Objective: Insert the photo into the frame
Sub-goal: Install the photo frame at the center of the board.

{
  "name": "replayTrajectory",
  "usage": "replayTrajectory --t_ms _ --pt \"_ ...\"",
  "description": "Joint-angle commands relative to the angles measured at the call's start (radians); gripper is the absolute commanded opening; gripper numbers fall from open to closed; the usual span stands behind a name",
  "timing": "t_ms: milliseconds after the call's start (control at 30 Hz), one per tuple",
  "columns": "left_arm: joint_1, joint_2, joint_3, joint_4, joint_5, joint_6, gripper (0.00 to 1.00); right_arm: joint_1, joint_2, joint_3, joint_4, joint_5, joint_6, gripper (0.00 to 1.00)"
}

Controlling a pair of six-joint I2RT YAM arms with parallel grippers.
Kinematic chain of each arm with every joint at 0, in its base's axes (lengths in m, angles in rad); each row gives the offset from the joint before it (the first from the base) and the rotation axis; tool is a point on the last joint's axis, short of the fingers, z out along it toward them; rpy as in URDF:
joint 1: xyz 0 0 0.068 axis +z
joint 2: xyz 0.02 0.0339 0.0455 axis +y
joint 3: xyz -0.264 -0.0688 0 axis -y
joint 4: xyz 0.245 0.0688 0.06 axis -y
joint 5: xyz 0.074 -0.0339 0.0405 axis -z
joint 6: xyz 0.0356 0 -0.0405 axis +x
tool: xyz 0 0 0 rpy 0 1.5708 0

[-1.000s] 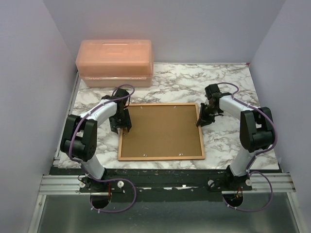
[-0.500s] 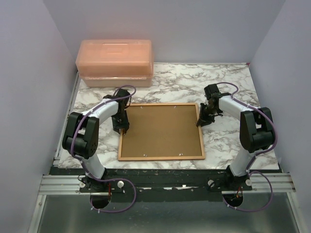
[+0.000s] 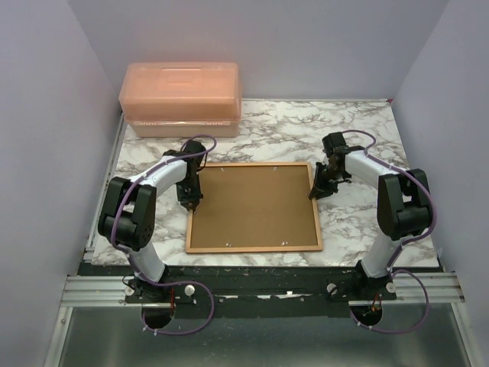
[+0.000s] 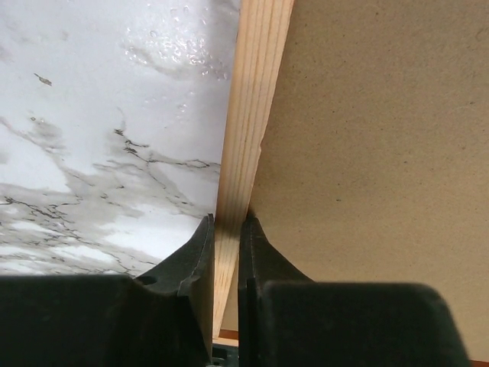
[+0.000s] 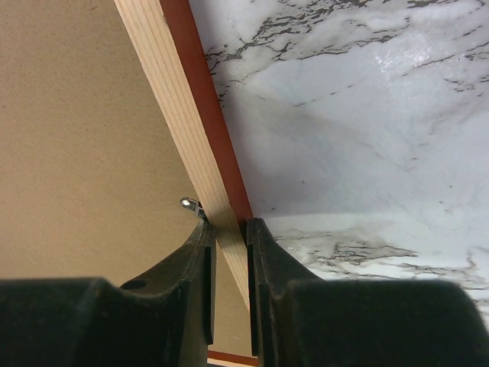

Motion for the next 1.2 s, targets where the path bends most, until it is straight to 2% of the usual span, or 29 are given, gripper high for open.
replayTrajectory --t_ms 0,33,67,133,233,333,500,767,900,1033,1167 --pt "-0.016 -0.040 -0.002 -0.035 0.037 0.000 0.13 -0.023 0.022 -0.029 0.055 0.040 0.018 0.11" --pt "-0.016 -0.060 0.008 -0.041 0.032 0.000 0.28 -0.023 0.010 -0.029 0.050 0.035 0.018 0.14" --pt "-0.016 -0.079 0.017 -0.048 0.026 0.000 0.45 -0.023 -0.001 -0.030 0.044 0.032 0.017 0.23" --pt "-0.016 -0.125 0.032 -0.060 0.014 0.000 0.60 -0.023 -0.025 -0.032 0.034 0.026 0.022 0.40" --pt "-0.016 -0.194 0.044 -0.074 0.001 0.009 0.68 -0.023 -0.065 -0.040 0.015 0.018 0.027 0.56" --pt "-0.017 -0.249 0.045 -0.084 0.004 0.022 0.70 -0.023 -0.106 -0.060 -0.014 0.011 0.034 0.69" --pt "-0.027 -0.344 0.027 -0.071 0.029 0.048 0.72 -0.023 -0.175 -0.136 -0.071 -0.001 0.051 0.71" --pt "-0.056 -0.515 -0.038 0.024 0.159 0.084 0.97 -0.020 -0.309 -0.263 -0.172 -0.037 0.100 0.70" --pt "-0.102 -0.539 -0.052 0.045 0.180 0.085 0.99 -0.015 -0.354 -0.311 -0.218 -0.026 0.124 0.67" --pt "-0.163 -0.551 -0.068 0.073 0.181 0.084 0.98 0.000 -0.373 -0.370 -0.202 -0.066 0.144 0.54" --pt "-0.234 -0.558 -0.081 0.103 0.171 0.090 0.99 0.018 -0.366 -0.407 -0.171 -0.096 0.147 0.51"
